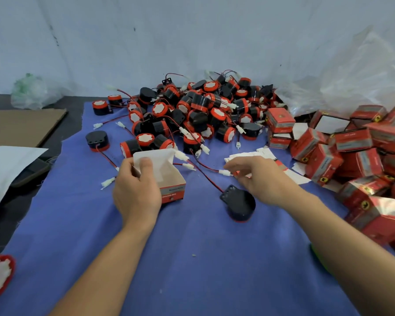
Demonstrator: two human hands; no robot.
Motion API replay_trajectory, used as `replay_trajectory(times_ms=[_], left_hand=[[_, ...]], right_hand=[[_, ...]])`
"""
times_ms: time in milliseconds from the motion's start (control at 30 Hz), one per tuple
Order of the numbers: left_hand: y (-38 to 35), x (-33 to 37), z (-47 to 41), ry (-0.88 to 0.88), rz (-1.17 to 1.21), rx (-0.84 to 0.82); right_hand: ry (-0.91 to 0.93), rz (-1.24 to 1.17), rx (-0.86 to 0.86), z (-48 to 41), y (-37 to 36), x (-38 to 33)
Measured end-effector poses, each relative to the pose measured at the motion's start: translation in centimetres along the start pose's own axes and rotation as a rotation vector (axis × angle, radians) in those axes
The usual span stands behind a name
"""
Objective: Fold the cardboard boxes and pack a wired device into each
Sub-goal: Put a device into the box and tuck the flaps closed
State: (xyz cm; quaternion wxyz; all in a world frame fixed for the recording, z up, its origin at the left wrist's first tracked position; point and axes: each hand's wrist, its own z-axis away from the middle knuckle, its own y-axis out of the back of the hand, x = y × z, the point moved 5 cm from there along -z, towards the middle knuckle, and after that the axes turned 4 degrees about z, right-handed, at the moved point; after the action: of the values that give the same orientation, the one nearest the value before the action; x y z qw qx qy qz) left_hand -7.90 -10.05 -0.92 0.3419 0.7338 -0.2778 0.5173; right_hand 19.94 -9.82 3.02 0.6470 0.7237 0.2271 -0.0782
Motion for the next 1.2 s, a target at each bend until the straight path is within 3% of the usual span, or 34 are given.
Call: replay_trajectory(times_ms=[67, 233, 333, 500, 700, 833, 967, 1033, 1100, 1200], left_hand=[[-0.1, 0.2, 0.1, -0.008, 0.000, -0.006], [-0.3, 0.3, 0.3, -0.007, -0.007, -0.026], [-0.6, 0.4, 0.6, -0.011, 0.036, -0.105], [-1.5, 0.4, 0.9, -0.011, 0.099, -0.260], [-2.5, 0.5, 1.7, -0.048, 0.077, -0.356], [-1.9, 1.9, 2.6, -0.103, 0.135, -0.314], [0.9, 5.5, 4.5, -0.686, 0.046, -0.008], [0.8, 6.8, 7.0, -0.918, -0.095, 0.018], [-0.7, 7.1, 8.5, -0.948, -0.271, -0.042], [-3.0, 6.1, 8.9, -0.816, -0.535, -0.161]], right_hand=[[-0.112, -0.109, 0.123, 1.1, 0.3, 0.1], [-0.143, -0.119, -0.187, 4.4, -1.7, -1.4], [-0.137, -0.108, -0.118, 4.9, -3.1, -1.3], [-0.477, -1.014, 0.211, 4.7, -3.0, 0.1], [-0.607, -1.539, 0.356, 4.2, -1.6, -0.3], [-0.533, -1.675, 0.350, 3.2, -0.1, -0.3], [-0.502, -1.640, 0.463, 2.8, -0.8, -0.5], [-0.489, -1.559, 0.490, 3.0, -1.5, -0.5], [-0.491, -1.495, 0.531, 3.1, -1.9, -0.5], [-0.481, -1.443, 0.606, 3.6, -1.7, -0.2]])
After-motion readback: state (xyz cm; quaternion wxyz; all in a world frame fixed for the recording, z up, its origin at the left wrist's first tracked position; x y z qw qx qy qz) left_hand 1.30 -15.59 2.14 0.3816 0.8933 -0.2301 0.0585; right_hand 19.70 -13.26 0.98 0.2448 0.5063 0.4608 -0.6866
